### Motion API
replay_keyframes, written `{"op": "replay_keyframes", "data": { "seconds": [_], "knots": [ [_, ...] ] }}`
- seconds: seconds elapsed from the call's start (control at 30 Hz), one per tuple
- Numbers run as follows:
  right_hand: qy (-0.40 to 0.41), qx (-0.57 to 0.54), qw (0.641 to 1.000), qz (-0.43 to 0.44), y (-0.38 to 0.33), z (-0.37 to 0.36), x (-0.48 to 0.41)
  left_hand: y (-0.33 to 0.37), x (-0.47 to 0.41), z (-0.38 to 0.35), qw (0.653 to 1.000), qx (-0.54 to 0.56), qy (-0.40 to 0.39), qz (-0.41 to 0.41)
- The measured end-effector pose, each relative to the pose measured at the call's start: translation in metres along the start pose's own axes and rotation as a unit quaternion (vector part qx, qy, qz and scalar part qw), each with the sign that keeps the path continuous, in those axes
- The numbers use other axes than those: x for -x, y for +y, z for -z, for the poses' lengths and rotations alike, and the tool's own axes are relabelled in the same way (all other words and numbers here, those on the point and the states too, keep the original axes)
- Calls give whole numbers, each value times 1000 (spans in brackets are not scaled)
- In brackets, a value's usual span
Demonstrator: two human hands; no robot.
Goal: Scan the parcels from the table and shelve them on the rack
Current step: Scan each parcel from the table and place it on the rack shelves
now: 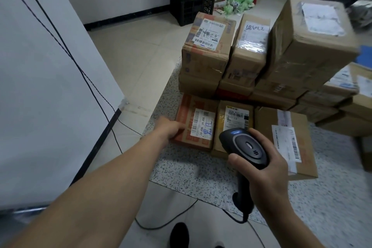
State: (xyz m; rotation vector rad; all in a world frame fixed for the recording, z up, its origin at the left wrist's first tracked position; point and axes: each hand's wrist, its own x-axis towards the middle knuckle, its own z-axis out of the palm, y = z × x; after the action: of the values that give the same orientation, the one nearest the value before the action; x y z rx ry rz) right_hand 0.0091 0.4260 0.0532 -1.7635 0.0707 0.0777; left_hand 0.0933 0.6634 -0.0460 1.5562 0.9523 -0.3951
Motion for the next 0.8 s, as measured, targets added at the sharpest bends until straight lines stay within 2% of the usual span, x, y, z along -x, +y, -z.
{"op": "replay_keyframes", "data": {
  "seconds": [0.2, 0.33, 0.4, 0.47, 0.57, 0.63, 0.8],
  "knots": [
    [-2, -3, 1000, 4, 2, 9, 1, 13, 17, -7, 999, 21, -37, 34],
    [4, -12, 1000, 6, -4, 16, 0, 23, 22, -6, 999, -9, -32, -21],
    [4, -13, 1000, 7, -7, 19, -1, 31, 26, -1, 994, -82, -9, -74],
    [0, -13, 1000, 7, -9, 22, -2, 44, 33, 5, 967, -218, 14, -133],
    [-4, -12, 1000, 7, -12, 24, -1, 61, 47, 12, 889, -417, 31, -186],
    [-7, -10, 1000, 8, -14, 24, 1, 64, 54, 11, 855, -478, 24, -199],
    [-10, -14, 1000, 8, -16, 27, 6, 57, 61, 4, 808, -544, 19, -227]
  ]
}}
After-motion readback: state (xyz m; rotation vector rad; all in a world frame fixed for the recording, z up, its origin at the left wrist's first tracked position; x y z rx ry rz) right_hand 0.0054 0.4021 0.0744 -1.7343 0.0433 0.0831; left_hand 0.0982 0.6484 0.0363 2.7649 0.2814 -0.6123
